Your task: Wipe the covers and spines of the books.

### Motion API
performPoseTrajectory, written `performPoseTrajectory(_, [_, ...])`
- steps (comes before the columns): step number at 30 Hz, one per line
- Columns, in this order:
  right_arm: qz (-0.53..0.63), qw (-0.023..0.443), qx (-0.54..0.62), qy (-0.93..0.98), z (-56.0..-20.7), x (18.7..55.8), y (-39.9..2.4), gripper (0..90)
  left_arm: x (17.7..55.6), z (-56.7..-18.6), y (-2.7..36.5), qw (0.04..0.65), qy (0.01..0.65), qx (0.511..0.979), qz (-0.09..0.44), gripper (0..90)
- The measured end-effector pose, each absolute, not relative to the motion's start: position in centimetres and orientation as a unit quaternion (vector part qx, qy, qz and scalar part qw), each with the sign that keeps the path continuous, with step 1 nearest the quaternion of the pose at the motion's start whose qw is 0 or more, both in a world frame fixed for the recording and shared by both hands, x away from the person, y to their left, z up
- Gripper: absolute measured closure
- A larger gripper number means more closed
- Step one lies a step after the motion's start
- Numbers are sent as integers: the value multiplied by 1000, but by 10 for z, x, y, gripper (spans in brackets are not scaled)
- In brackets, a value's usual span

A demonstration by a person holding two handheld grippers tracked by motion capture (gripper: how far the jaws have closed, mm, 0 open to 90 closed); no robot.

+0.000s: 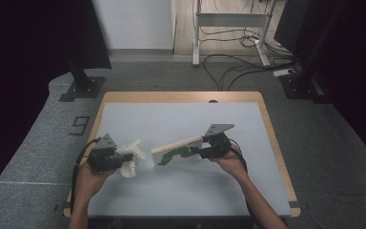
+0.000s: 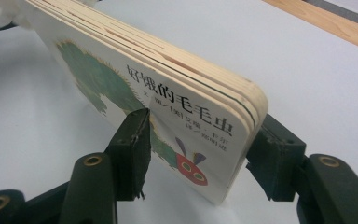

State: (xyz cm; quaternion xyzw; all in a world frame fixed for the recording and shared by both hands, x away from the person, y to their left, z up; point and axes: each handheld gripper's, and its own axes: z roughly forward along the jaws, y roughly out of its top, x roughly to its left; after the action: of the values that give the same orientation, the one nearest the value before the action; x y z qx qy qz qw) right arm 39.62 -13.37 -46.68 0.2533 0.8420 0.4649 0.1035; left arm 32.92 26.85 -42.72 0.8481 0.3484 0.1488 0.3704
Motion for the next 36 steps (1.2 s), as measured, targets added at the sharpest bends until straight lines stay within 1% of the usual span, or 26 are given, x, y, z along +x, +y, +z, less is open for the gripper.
performPoseTrajectory(7, [464, 103, 253, 843, -467, 396, -134, 418, 337, -422, 289, 365, 375, 837, 161, 644])
performPoseTrajectory(16, [463, 103, 252, 844, -467, 395, -134, 419, 354, -423, 297, 353, 394, 831, 171, 641])
performPoseTrajectory(20, [463, 102, 251, 844, -467, 395, -134, 419, 365, -431, 296, 343, 401, 831, 174, 635])
performPoseTrajectory(25, [463, 102, 251, 844, -467, 395, -134, 420, 374, -446, 296, 345, 412, 827, 168, 629])
performPoseTrajectory(36, [463, 103, 251, 844, -468, 395, -134, 418, 390, -479, 290, 327, 429, 828, 153, 618])
